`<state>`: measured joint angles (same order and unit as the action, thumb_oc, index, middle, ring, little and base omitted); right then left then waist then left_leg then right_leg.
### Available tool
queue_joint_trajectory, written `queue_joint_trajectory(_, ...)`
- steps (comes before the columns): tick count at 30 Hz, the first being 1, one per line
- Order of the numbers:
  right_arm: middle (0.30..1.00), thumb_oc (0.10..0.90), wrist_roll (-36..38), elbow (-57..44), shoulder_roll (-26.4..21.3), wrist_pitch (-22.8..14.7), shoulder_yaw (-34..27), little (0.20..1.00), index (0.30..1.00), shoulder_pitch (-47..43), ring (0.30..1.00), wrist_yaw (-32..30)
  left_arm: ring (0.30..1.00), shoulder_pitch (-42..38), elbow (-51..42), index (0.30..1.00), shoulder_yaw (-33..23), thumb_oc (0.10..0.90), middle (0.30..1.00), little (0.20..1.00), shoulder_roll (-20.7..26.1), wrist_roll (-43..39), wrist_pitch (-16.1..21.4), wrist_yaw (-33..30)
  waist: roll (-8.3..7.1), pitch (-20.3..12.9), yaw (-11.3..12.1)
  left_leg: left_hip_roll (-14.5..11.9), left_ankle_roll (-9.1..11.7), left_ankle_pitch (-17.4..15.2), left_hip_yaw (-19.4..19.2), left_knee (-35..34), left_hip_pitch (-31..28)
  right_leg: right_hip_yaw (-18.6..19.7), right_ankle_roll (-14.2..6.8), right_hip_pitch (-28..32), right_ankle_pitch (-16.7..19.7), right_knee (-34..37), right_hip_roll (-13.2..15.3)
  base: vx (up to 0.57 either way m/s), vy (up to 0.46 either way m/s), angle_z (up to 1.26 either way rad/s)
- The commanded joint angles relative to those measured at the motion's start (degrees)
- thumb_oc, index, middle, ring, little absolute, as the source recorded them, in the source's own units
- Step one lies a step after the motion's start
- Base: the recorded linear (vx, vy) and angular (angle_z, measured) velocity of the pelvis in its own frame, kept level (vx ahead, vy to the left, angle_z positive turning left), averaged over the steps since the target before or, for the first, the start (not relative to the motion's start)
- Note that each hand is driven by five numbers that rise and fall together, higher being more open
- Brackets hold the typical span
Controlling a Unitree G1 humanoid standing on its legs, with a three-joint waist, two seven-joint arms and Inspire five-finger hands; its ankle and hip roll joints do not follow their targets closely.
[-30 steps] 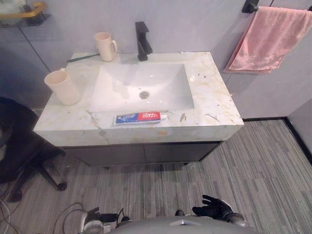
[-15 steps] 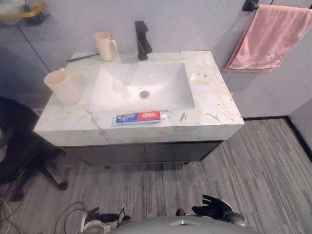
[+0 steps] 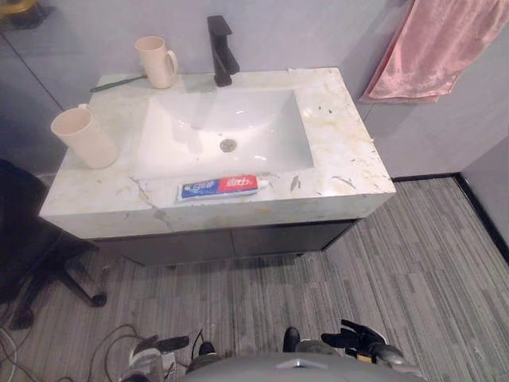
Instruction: Organize the bathroom.
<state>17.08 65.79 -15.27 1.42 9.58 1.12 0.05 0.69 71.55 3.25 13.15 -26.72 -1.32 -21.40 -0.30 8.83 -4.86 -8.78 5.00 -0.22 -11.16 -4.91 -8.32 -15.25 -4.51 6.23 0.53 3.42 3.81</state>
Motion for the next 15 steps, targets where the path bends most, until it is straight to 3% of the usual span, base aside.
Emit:
queue_joint_trajectory(1,0.9,0.8,0.1,3.8,1.0,1.7,2.3,0.9,0.9,-1.6,0.9,-1.3,0.9,1.5,3.6,0.9,-5.2,0.8,0.9,0.9,2.1,-6.9,8.3,-15.2,-0.27,-2.9,-0.1,5.5,-4.0,2.2,-1.0,-0.1,4.8,5.4,-2.2,-2.2,-2.8,-4.7,-1.8,-0.03,-0.07,0.05)
queue_joint_trajectory(3,0.9,0.8,1.3,4.0,1.2,2.0,2.6,0.9,0.9,-1.9,0.9,-1.5,0.9,2.0,3.3,0.9,-7.3,0.8,0.9,0.9,2.1,-7.7,14.2,-20.4,-0.33,-3.0,0.6,5.5,-3.8,2.2,-0.4,-0.1,4.8,5.1,-1.9,-1.7,-3.0,-4.3,-2.0,-0.05,-0.097,0.11)
queue_joint_trajectory(4,0.9,0.8,1.3,4.1,1.2,2.7,2.8,0.9,0.9,-2.3,0.9,-1.6,0.9,2.6,2.7,0.9,-9.0,0.8,0.9,0.9,2.1,-6.3,19.1,-24.1,-0.32,-2.9,1.2,5.5,-3.6,2.3,0.3,-0.1,4.8,4.9,-1.7,-1.5,-3.0,-4.1,-2.1,-0.07,-0.096,0.15)
queue_joint_trajectory(6,0.9,0.8,0.6,4.1,1.1,4.6,3.0,0.9,0.9,-2.7,0.9,-2.0,0.9,3.3,1.0,0.9,-10.0,0.8,0.9,0.9,2.6,-3.7,22.6,-26.3,-0.32,-2.8,2.0,5.4,-3.3,2.4,1.0,-0.1,5.1,4.5,-1.6,-1.1,-3.1,-3.8,-2.1,-0.07,-0.079,0.13)
queue_joint_trajectory(7,0.9,0.8,-0.5,4.3,0.9,6.8,3.5,0.9,0.9,-3.1,0.9,-2.9,0.9,3.8,-2.6,0.9,-10.4,0.8,0.9,0.9,3.2,2.2,24.7,-29.0,-0.26,-2.6,2.7,5.1,-2.9,2.6,1.6,-0.1,5.1,4.4,-1.4,-1.0,-3.2,-3.8,-2.1,-0.06,-0.061,0.15)
queue_joint_trajectory(13,0.9,0.8,-3.7,4.3,-0.2,11.0,4.5,0.9,0.9,-4.3,0.9,-3.4,0.9,4.2,-17.7,0.9,-9.5,0.8,0.9,0.9,5.4,13.5,25.5,-37.7,0.4,-1.7,4.6,4.2,-2.1,3.6,3.4,0.2,6.3,4.2,-0.7,-0.6,-4.0,-4.6,-2.3,-0.1,-0.051,0.31)
queue_joint_trajectory(14,0.9,0.8,-2.4,4.6,-0.7,12.9,4.4,0.9,0.9,-4.9,0.9,-4.1,0.9,4.4,-26.0,0.9,-9.7,0.8,0.9,0.9,7.5,15.4,25.2,-39.9,0.53,-1.4,5.5,3.8,-1.6,3.8,4.2,0.6,6.7,3.6,-0.3,-0.1,-4.3,-4.5,-2.4,-0.1,-0.069,0.33)
queue_joint_trajectory(15,0.9,0.8,-2.3,4.7,-0.9,14.1,4.3,0.9,0.9,-5.2,0.9,-4.1,0.9,4.5,-27.9,0.9,-9.9,0.8,0.9,0.9,8.0,16.3,26.8,-41.0,0.56,-1.3,5.9,3.7,-1.5,3.8,4.4,0.8,6.8,3.3,-0.1,0.0,-4.4,-4.4,-2.4,-0.12,-0.09,0.29)
